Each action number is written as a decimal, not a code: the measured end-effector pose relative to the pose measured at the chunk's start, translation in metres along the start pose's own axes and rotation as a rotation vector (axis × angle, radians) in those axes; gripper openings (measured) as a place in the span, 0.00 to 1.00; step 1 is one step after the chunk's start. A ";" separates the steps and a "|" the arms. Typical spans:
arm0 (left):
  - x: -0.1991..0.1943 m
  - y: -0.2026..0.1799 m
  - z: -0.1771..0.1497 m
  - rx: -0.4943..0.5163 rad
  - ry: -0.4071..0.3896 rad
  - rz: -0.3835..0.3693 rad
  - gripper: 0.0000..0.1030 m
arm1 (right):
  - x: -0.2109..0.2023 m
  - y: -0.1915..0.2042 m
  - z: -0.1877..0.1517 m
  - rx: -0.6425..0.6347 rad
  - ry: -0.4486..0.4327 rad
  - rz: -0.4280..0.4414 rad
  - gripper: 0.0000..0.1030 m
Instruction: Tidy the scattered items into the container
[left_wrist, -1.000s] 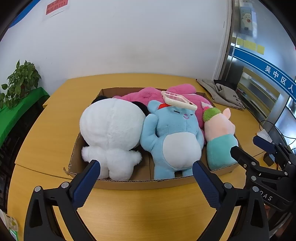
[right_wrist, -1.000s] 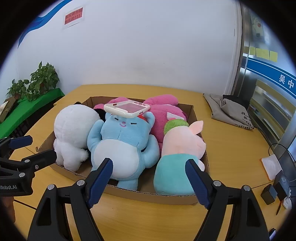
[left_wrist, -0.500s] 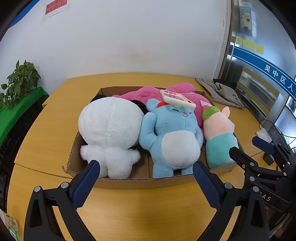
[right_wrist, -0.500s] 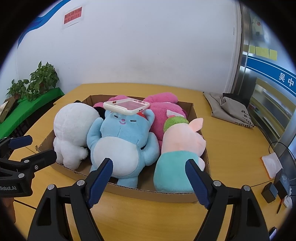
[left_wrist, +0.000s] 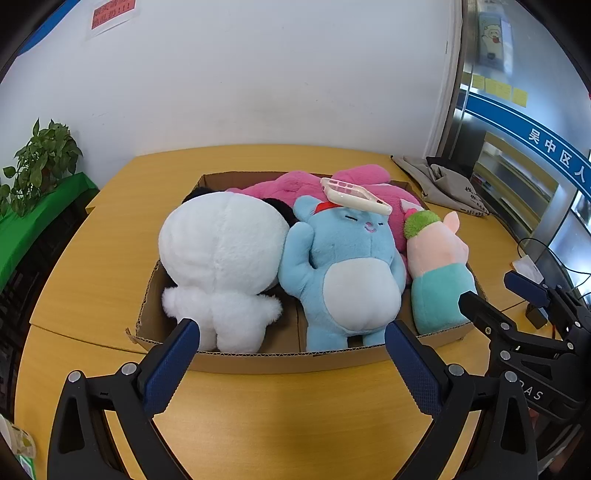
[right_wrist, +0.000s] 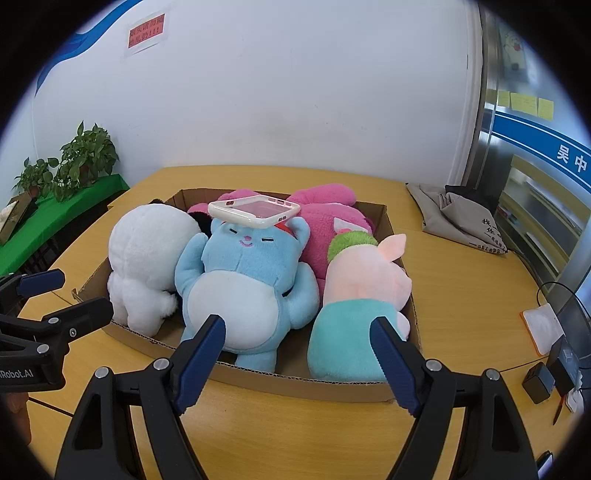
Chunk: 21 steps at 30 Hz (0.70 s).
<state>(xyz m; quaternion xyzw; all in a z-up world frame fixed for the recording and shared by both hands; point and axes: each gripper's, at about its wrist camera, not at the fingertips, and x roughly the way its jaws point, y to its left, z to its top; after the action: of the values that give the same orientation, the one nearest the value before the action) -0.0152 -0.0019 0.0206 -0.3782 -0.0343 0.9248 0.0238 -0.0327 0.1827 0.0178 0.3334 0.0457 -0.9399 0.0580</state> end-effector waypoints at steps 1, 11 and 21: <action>0.000 0.000 0.000 0.000 0.000 0.000 0.99 | 0.000 0.000 0.000 0.000 0.000 0.001 0.78; 0.001 0.002 -0.003 -0.009 0.010 0.006 1.00 | -0.001 -0.001 -0.002 0.003 -0.001 0.005 0.78; 0.000 -0.001 -0.008 0.001 0.005 -0.015 1.00 | -0.002 -0.002 -0.003 0.005 -0.003 0.010 0.78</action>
<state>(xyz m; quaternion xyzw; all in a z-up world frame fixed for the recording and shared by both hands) -0.0094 0.0000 0.0150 -0.3802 -0.0364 0.9237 0.0310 -0.0293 0.1850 0.0169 0.3324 0.0417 -0.9402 0.0619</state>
